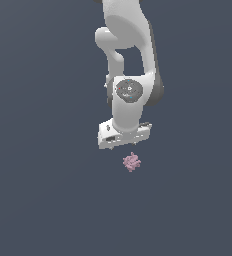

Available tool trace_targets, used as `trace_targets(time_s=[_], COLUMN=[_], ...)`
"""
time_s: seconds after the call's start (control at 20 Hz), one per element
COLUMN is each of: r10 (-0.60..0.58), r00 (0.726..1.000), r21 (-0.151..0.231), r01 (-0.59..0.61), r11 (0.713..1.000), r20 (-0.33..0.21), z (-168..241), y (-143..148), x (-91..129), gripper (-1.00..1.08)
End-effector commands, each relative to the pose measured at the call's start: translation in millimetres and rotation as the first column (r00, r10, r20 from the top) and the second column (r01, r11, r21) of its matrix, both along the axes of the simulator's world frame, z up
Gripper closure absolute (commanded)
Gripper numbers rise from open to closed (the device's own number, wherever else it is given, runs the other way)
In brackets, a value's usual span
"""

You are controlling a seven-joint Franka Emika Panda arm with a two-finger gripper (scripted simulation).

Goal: Pick up the object and move it to a goal position.

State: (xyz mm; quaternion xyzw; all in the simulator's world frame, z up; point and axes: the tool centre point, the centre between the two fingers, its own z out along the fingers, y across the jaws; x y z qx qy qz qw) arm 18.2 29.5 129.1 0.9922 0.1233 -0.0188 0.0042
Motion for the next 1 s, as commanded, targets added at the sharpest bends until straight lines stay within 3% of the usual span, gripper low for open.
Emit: trace_targets(time_s=[0.0,0.45,0.95], r10=[0.079,0.296,0.360], r00=[0.997,0.955,0.932], r21=[0.003,0.010,0.013], r01=[-0.079,-0.297,-0.360], r11=[0.997,0.955,0.933], r20=[0.006,0.028,0.035], z=[-7.9,-30.6,-37.9], y=[8.7,34.1,42.3], x=[7.4,27.4,32.9], gripper=[-0.92,-0.92,-0.92])
